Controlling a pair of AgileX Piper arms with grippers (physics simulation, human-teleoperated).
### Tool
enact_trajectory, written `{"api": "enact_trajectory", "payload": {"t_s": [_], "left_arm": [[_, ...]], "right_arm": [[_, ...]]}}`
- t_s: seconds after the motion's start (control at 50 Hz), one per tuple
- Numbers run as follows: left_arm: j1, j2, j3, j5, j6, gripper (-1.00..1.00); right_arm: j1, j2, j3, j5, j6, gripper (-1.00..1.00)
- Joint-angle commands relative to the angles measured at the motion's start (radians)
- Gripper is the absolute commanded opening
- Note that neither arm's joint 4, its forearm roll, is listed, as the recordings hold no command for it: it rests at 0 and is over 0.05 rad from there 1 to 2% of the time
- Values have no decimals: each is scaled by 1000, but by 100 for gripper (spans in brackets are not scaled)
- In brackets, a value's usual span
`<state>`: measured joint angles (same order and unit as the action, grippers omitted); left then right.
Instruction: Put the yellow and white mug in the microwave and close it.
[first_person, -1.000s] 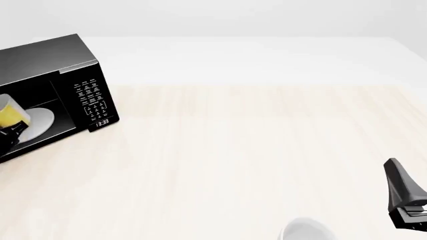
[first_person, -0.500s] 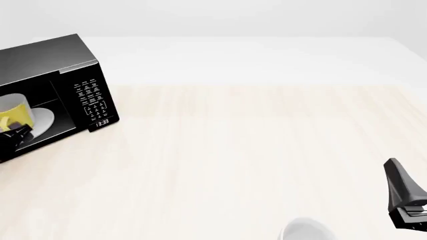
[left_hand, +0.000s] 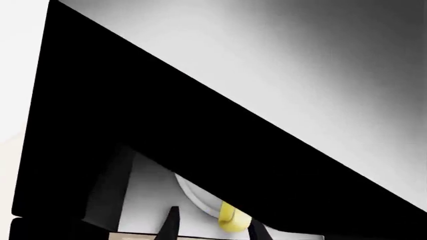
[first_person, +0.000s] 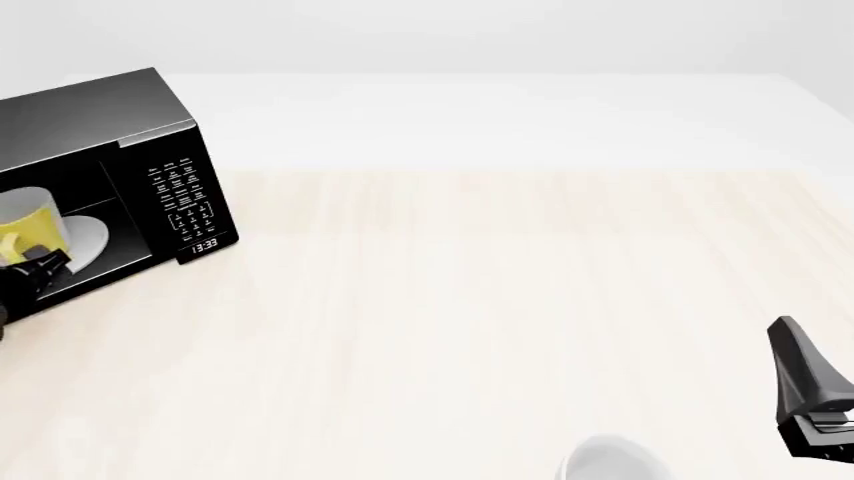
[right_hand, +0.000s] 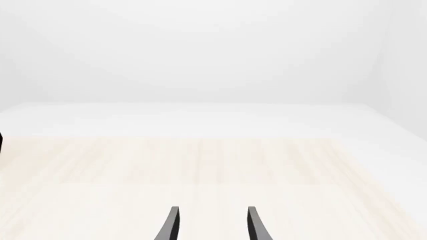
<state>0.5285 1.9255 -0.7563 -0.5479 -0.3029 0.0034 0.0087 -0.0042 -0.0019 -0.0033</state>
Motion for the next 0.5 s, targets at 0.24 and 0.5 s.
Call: {"api": "enact_trajectory", "payload": {"t_s": [0.24,0.5], "left_arm": [[-80,-1,33,-3,9,100],[-76,-103,119,3,22,100]], "right_arm": [[0,0,0,0,0,100],[0,0,0,0,0,100]]}}
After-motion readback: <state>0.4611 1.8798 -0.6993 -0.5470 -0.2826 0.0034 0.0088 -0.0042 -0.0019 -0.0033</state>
